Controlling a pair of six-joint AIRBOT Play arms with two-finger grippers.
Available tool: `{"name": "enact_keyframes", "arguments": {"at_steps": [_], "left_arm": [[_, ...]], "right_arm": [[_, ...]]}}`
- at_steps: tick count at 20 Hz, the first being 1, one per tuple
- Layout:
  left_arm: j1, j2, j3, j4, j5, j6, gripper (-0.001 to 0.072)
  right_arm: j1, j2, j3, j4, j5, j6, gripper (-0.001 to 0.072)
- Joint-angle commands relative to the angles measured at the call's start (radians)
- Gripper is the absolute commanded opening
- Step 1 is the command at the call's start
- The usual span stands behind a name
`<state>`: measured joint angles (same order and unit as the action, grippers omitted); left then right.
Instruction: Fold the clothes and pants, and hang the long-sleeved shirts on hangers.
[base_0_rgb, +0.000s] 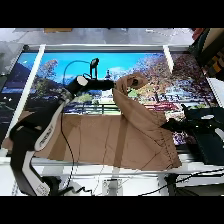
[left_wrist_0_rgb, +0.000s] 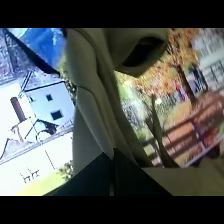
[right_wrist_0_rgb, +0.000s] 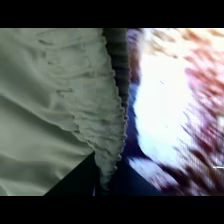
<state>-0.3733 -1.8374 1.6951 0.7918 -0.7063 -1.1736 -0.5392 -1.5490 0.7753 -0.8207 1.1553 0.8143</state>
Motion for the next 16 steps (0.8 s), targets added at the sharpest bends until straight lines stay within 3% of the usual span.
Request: {"name": "enact_keyframes", "arguments": {"at_steps": [1,5,10,16], "left_arm": [[-0.01,0.164,0.001,0.201,-0.148,0.011,0.001],[-0.122,0.29,0.008,0.162,-0.188,0.011,0.001],[-0.402,0.298,0.011,0.054,-0.161,0.012,0.0013],[-0.663,0.294,0.011,0.095,-0.121,0.015,0.0014]], "right_arm": [[0.0,0.012,0.0,-0.026,0.004,-0.005,0.0034],[0.0,0.015,0.001,-0.026,0.003,-0.005,0.0035],[0.0,0.015,0.0,-0.026,0.003,-0.005,0.0035],[0.0,0.015,0.0,-0.029,0.003,-0.005,0.0035]]}}
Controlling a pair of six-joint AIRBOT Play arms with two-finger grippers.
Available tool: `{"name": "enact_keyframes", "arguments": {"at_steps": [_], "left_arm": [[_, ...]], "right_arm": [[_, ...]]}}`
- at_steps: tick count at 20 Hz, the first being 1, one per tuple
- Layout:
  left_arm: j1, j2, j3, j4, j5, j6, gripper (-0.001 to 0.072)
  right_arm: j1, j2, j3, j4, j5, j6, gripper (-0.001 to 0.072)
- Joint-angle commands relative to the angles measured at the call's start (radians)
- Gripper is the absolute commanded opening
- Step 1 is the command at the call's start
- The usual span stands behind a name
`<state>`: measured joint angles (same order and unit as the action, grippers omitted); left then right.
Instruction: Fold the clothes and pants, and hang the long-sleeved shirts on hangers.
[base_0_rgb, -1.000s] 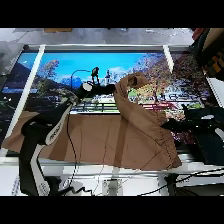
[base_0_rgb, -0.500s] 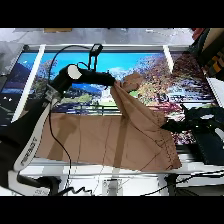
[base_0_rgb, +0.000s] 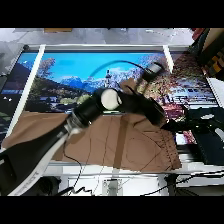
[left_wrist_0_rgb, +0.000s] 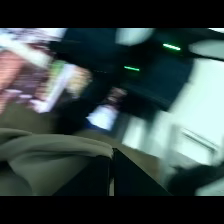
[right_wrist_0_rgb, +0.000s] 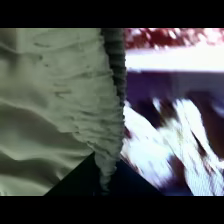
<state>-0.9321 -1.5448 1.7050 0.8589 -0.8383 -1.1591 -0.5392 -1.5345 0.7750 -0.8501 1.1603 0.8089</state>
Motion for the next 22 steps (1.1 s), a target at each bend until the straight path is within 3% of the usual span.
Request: {"name": "enact_keyframes", "arguments": {"at_steps": [1,2,3,4,6,9,11,14,15,16,17,20,22], "left_arm": [[-0.111,0.002,0.001,0.063,0.01,0.0,0.0032],[-0.111,0.002,0.001,0.097,0.01,0.0,0.0195],[-0.1,0.002,0.001,0.144,0.008,0.0,0.0536],[-0.086,0.002,0.001,0.191,0.013,-0.004,0.0715],[-0.036,0.001,0.001,0.301,0.037,-0.026,0.0699],[0.089,-0.017,0.001,0.481,0.086,-0.217,0.0697],[0.203,-0.056,0.001,0.5,0.071,-0.314,0.0693],[0.356,-0.172,0.001,0.322,0.072,-0.352,0.0689],[0.393,-0.217,0.001,0.256,0.076,-0.352,0.0632],[0.425,-0.269,0.001,0.185,0.077,-0.352,0.0523],[0.449,-0.316,0.001,0.12,0.082,-0.351,0.0492],[0.487,-0.442,0.002,-0.125,0.129,-0.246,0.0511],[0.492,-0.5,0.02,-0.21,0.19,-0.205,0.0507]], "right_arm": [[0.0,0.001,0.001,0.0,-0.002,0.001,0.0035],[0.0,0.001,0.001,0.0,-0.002,0.001,0.0035],[0.0,0.001,0.001,0.0,-0.002,0.001,0.0035],[0.0,0.001,0.001,0.0,-0.001,0.001,0.0035],[0.0,0.001,0.001,0.0,-0.001,0.001,0.0035],[0.0,0.001,0.001,0.001,0.002,0.001,0.0035],[0.0,0.001,0.001,0.001,0.004,0.001,0.0035],[0.0,0.001,0.001,0.001,0.028,0.001,0.0035],[0.0,0.001,0.001,0.001,0.037,0.001,0.0035],[0.0,0.001,0.001,0.0,0.049,0.001,0.0035],[0.0,0.001,0.001,0.0,0.059,0.001,0.0035],[0.0,0.001,0.001,0.001,0.062,0.001,0.0035],[0.0,0.001,0.001,0.001,0.062,0.001,0.0035]]}}
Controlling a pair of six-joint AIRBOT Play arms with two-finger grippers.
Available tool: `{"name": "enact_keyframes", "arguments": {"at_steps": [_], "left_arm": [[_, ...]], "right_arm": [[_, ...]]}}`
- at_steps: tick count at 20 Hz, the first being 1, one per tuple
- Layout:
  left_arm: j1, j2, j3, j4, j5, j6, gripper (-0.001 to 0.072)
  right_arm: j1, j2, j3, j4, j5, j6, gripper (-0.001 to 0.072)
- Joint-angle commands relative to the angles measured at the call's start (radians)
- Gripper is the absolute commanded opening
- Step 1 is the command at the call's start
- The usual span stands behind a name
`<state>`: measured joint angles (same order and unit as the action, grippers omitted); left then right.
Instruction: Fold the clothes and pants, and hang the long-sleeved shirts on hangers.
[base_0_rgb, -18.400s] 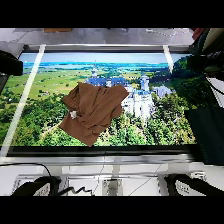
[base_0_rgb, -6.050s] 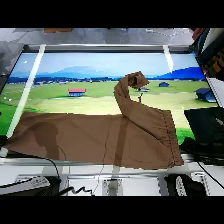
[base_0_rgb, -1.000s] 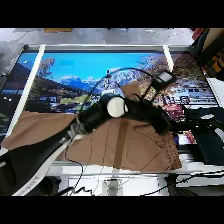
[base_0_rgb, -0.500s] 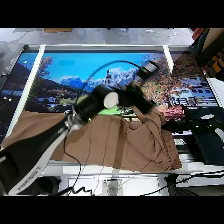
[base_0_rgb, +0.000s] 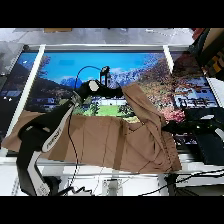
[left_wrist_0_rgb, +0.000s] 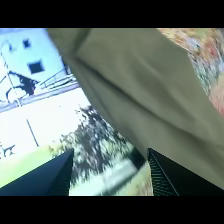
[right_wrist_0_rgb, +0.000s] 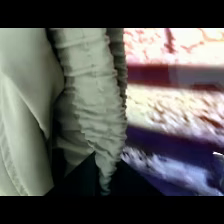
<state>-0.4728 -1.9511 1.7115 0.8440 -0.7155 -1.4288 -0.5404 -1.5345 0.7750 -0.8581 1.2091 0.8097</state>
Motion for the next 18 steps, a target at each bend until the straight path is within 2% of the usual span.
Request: {"name": "enact_keyframes", "arguments": {"at_steps": [1,3,5,7,8,9,10,11,15,17,18], "left_arm": [[0.032,-0.124,0.042,-0.194,0.098,0.064,0.0502],[0.032,-0.187,0.118,-0.194,0.103,0.042,0.0502],[0.033,-0.256,0.208,-0.187,0.103,-0.034,0.0499],[0.031,-0.311,0.291,-0.165,0.091,-0.053,0.0492],[0.026,-0.329,0.32,-0.143,0.089,-0.055,0.0466],[0.025,-0.341,0.332,-0.1,0.097,-0.089,0.0458],[0.025,-0.346,0.331,-0.072,0.098,-0.128,0.0412],[0.025,-0.353,0.331,-0.067,0.079,-0.143,0.0409],[0.011,-0.353,0.332,-0.097,0.044,-0.124,0.0396],[-0.004,-0.354,0.332,-0.096,0.041,-0.124,0.0305],[-0.012,-0.354,0.332,-0.096,0.042,-0.123,0.0297]], "right_arm": [[0.001,0.001,0.001,0.009,0.013,0.0,0.0035],[0.001,0.001,0.001,0.009,0.01,0.0,0.0035],[0.001,0.001,0.001,0.009,0.006,0.0,0.0035],[0.001,0.001,0.001,0.01,0.003,0.0,0.0035],[0.001,0.001,0.001,0.01,0.003,0.0,0.0035],[0.001,0.001,0.001,0.01,0.003,0.0,0.0035],[0.001,0.001,0.001,0.01,0.003,0.0,0.0035],[0.001,0.001,0.001,0.01,0.002,0.0,0.0035],[0.001,0.001,0.001,0.012,-0.01,0.0,0.0035],[0.001,0.001,0.001,0.013,-0.012,0.0,0.0035],[0.001,0.001,0.001,0.013,-0.013,0.0,0.0035]]}}
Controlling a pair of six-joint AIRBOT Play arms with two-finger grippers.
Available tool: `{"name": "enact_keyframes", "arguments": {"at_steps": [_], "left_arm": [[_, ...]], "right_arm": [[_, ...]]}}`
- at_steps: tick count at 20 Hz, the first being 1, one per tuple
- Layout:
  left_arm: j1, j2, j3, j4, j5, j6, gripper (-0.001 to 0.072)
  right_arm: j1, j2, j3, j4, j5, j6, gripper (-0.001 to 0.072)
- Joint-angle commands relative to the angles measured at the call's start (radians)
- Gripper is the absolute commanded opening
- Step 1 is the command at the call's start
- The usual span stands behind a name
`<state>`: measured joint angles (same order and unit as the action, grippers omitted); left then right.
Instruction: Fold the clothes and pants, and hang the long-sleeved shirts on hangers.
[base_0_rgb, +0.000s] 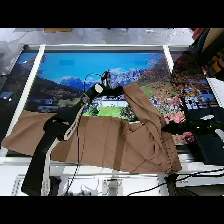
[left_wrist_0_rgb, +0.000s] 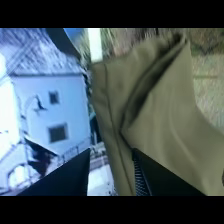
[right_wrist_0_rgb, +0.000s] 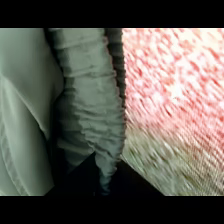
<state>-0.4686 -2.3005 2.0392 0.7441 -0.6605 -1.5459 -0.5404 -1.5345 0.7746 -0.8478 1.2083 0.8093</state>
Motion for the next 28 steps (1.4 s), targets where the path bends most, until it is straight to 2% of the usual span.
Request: {"name": "enact_keyframes", "arguments": {"at_steps": [1,5,8,9,11,18,20,22,28], "left_arm": [[-0.02,-0.005,0.004,0.005,-0.014,-0.006,0.0291],[-0.024,-0.005,0.004,0.007,-0.04,-0.006,0.0269],[-0.024,-0.007,0.003,0.012,-0.063,0.016,0.0119],[-0.024,-0.008,0.003,0.011,-0.063,0.016,0.0112],[-0.024,-0.01,0.003,0.011,-0.061,0.018,0.0015],[0.0,0.018,0.003,0.012,-0.047,0.023,0.0013],[0.021,0.056,0.003,0.017,-0.048,0.096,0.0011],[0.029,0.103,0.003,0.098,-0.051,0.137,0.001],[0.042,0.267,0.003,0.435,-0.035,0.137,0.0011]], "right_arm": [[0.001,0.001,0.001,0.002,-0.011,0.0,0.0035],[0.001,0.001,0.001,0.002,-0.012,0.0,0.0035],[0.001,0.001,0.001,0.002,-0.012,0.0,0.0035],[0.001,0.001,0.001,0.002,-0.012,0.0,0.0035],[0.001,0.001,0.001,0.002,-0.013,0.0,0.0035],[0.001,0.001,0.001,0.002,-0.015,0.0,0.0035],[0.001,0.001,0.002,0.01,-0.023,0.0,0.0035],[0.001,0.001,0.002,0.046,-0.023,-0.004,0.0035],[0.001,0.001,0.002,0.171,-0.023,-0.021,0.0035]]}}
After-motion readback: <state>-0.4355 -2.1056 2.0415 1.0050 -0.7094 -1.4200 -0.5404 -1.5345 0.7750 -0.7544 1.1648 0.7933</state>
